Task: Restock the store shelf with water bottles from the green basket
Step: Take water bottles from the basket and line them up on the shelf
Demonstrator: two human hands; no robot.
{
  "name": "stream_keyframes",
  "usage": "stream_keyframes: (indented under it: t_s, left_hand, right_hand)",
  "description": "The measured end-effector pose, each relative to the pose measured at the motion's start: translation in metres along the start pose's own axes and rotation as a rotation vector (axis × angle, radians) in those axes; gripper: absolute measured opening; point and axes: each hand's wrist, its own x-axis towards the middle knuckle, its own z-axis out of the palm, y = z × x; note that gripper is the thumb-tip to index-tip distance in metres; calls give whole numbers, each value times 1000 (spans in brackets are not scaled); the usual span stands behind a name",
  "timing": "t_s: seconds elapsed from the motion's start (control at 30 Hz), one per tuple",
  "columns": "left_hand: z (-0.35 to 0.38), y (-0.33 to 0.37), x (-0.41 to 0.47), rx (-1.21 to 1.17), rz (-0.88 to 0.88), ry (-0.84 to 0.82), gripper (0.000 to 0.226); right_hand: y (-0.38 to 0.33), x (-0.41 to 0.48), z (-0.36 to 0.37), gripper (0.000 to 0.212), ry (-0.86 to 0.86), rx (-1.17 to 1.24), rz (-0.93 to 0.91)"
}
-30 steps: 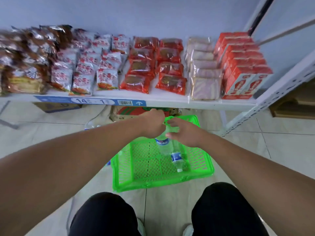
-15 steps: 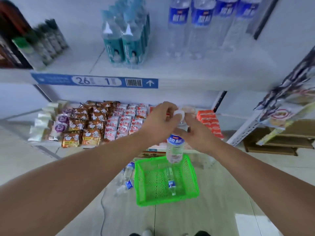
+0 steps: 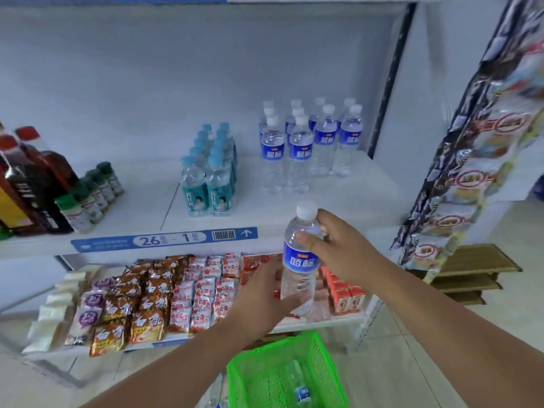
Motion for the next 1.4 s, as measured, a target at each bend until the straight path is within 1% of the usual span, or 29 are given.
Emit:
stream_keyframes:
  t_s: [0.07, 0.17, 0.23, 0.37, 0.47, 0.5, 0.6, 0.63, 0.73, 0.8, 0.97, 1.1, 1.3, 1.4]
  left_hand:
    - [1, 14, 8, 21, 44, -32, 66]
    - [9, 32, 32, 116, 103, -55, 75]
    - [15, 44, 56, 131, 95, -42, 73]
    - [19, 71, 120, 155, 74, 6, 68]
    - [23, 89, 173, 166, 49, 6, 67]
    - [26, 93, 191, 158, 43, 13, 66]
    - [41, 102, 242, 99, 2, 55, 63]
    - [47, 104, 257, 85, -22, 69, 63]
    - [61, 105, 294, 66, -101, 118, 63]
    - [65, 105, 313, 64, -139, 150, 63]
    - [74, 104, 335, 25, -205, 209, 65]
    - [74, 107, 342, 54, -234, 241, 64]
    - [78, 113, 345, 76, -266, 234, 67]
    - [78, 110, 345, 86, -297, 223, 64]
  right_hand:
    - [-1, 1, -12, 37, 28, 27, 10]
    - [1, 10, -36, 49, 67, 53, 14]
    - [4, 24, -56, 56, 87, 60, 15]
    - [15, 67, -98, 46, 115, 68, -2]
    - [30, 107, -127, 46, 142, 64, 18]
    - [35, 121, -137, 48, 146, 71, 25]
    - [51, 164, -163, 64, 126, 63, 20]
    - [57, 177, -169, 63, 115, 47, 10]
    - [71, 213, -182, 49, 97, -2, -21]
    - [77, 232, -189, 48, 95, 0, -43]
    - [85, 261, -191, 47, 87, -24, -51]
    - [82, 272, -188, 50, 83, -49, -69]
    - [87, 273, -187, 51, 104, -54, -83]
    - [90, 270, -185, 55, 102, -58, -84]
